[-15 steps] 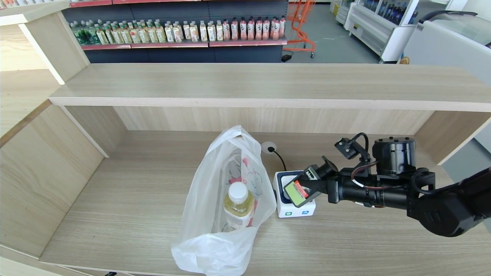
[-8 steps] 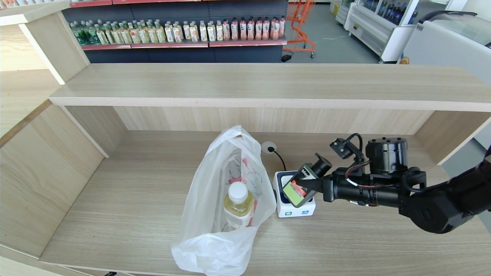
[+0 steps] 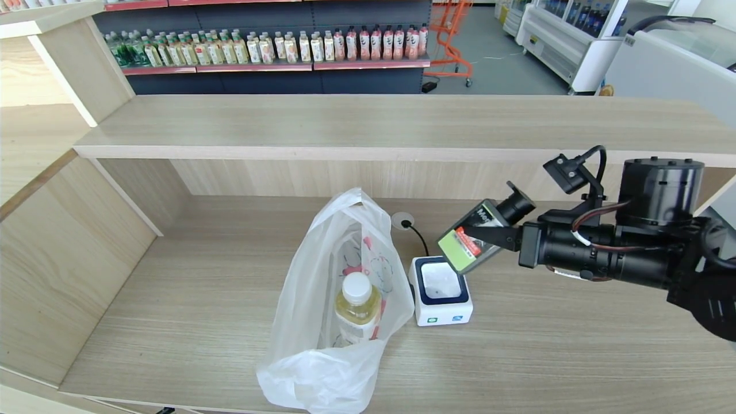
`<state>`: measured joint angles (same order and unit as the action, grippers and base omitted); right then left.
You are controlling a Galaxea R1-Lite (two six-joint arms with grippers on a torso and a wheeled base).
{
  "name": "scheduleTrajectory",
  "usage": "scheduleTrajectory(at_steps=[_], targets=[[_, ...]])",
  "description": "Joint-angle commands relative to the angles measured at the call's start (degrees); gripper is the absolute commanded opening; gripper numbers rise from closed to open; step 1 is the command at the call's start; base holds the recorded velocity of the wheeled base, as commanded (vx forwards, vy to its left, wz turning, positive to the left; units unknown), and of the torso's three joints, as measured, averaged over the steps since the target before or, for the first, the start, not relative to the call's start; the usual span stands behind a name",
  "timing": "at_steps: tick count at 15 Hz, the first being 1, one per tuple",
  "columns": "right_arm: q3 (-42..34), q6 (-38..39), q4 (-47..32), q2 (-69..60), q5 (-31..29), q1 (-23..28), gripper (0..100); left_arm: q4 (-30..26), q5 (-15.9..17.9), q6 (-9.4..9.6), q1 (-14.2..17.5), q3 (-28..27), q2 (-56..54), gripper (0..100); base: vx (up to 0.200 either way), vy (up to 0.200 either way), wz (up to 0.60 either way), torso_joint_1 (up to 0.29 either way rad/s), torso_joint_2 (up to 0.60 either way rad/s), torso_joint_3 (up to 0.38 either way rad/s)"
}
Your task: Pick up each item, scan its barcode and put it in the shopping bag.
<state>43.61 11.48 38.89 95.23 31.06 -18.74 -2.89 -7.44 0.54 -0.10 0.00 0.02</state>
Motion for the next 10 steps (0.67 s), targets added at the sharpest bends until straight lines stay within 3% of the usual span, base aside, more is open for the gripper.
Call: scheduleTrajectory(at_steps=[1, 8, 10], targets=[[-3.5, 0.0, -0.5, -5.6, 0.0, 0.0, 0, 0.0, 0.0, -0.01, 0.0, 0.0, 0.0, 100, 0.0, 0.0, 0.0, 0.0, 0.0, 0.0], [-6.8, 4.0, -0.6, -8.9, 0.1, 0.8, 0, 0.0, 0.0, -0.01, 0.0, 0.0, 0.0, 100, 0.0, 0.0, 0.0, 0.0, 0.0, 0.0], [-6.5, 4.2, -0.6, -8.8, 0.1, 0.8, 0, 0.0, 0.0, -0.01, 0.0, 0.0, 0.0, 100, 0.0, 0.2, 0.0, -0.005, 0.0, 0.005]])
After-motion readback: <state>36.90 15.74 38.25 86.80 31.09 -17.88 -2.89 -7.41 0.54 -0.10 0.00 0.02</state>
